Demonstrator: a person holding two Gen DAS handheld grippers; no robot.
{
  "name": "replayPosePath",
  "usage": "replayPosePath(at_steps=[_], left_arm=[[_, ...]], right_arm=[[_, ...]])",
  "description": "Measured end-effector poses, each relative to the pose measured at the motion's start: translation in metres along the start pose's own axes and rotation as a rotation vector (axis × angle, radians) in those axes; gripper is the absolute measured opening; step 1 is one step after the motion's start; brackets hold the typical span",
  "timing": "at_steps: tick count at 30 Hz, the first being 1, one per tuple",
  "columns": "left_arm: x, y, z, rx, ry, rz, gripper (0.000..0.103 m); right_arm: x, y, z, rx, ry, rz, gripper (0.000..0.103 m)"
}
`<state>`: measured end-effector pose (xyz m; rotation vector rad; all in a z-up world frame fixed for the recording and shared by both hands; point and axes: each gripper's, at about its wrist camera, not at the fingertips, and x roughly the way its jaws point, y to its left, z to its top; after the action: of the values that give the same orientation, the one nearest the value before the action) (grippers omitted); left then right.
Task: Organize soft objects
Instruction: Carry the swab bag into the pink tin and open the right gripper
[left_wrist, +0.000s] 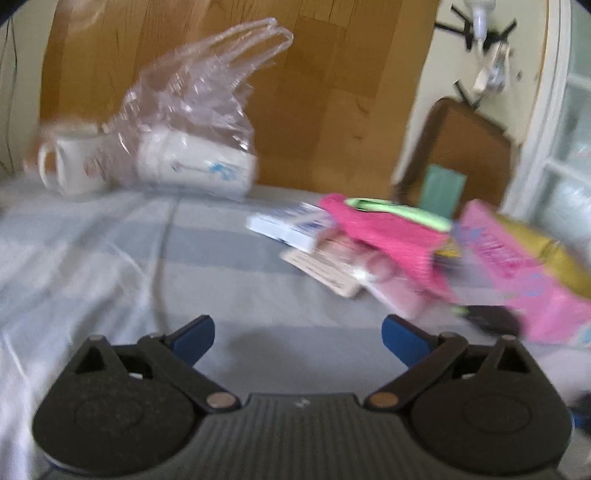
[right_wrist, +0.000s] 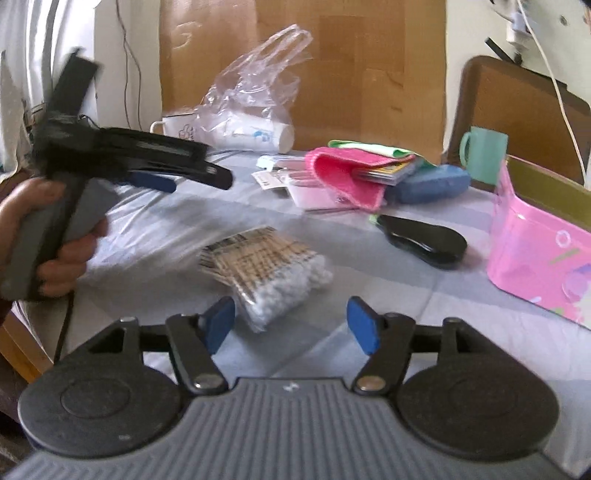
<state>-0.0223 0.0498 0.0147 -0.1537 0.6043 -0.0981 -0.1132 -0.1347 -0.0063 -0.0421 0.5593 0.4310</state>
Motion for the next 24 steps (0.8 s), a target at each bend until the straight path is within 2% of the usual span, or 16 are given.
replayPosePath(at_steps=[4, 6, 7, 8, 9, 10, 12, 15, 19, 21, 24], left_arm=[[-0.024, 0.001, -0.009, -0.108, 0.035, -0.192, 0.091], [-0.031, -0.01, -0.011, -0.097, 0.05, -0.253, 0.086], [-0.032, -0.019, -0.012, -0.075, 0.067, -0.272, 0.078], [-0.03, -0.027, -0.013, -0.057, 0.087, -0.283, 0.067], [-0.027, -0.035, -0.015, -0.038, 0.118, -0.295, 0.059], [-0.021, -0.043, -0.018, -0.021, 0.151, -0.309, 0.057], [-0.011, -0.056, -0.027, -0.006, 0.217, -0.35, 0.055], [-0.016, -0.075, -0.024, 0.021, 0.187, -0.341, 0.055], [-0.029, -0.115, 0.009, 0.092, 0.091, -0.432, 0.055], [-0.027, -0.141, 0.027, 0.138, 0.054, -0.476, 0.055], [-0.013, -0.188, 0.046, 0.206, 0.017, -0.523, 0.055]], right_arm=[[0.003, -0.004, -0.004, 0.022, -0.003, 0.037, 0.078], [0.008, -0.001, -0.003, 0.006, -0.012, 0.041, 0.078], [0.01, 0.001, -0.002, 0.0, -0.017, 0.044, 0.078], [0.011, 0.002, -0.002, -0.004, -0.021, 0.049, 0.072], [0.013, 0.003, -0.002, -0.019, -0.031, 0.048, 0.063], [0.012, 0.005, -0.002, -0.041, -0.041, 0.055, 0.049], [0.009, 0.006, -0.001, -0.054, -0.054, 0.03, 0.046], [-0.012, -0.01, -0.001, -0.027, -0.161, -0.024, 0.046], [-0.042, -0.042, 0.009, 0.011, -0.324, -0.163, 0.046], [-0.049, -0.061, 0.016, 0.029, -0.36, -0.245, 0.046], [-0.058, -0.093, 0.023, 0.06, -0.367, -0.354, 0.046]])
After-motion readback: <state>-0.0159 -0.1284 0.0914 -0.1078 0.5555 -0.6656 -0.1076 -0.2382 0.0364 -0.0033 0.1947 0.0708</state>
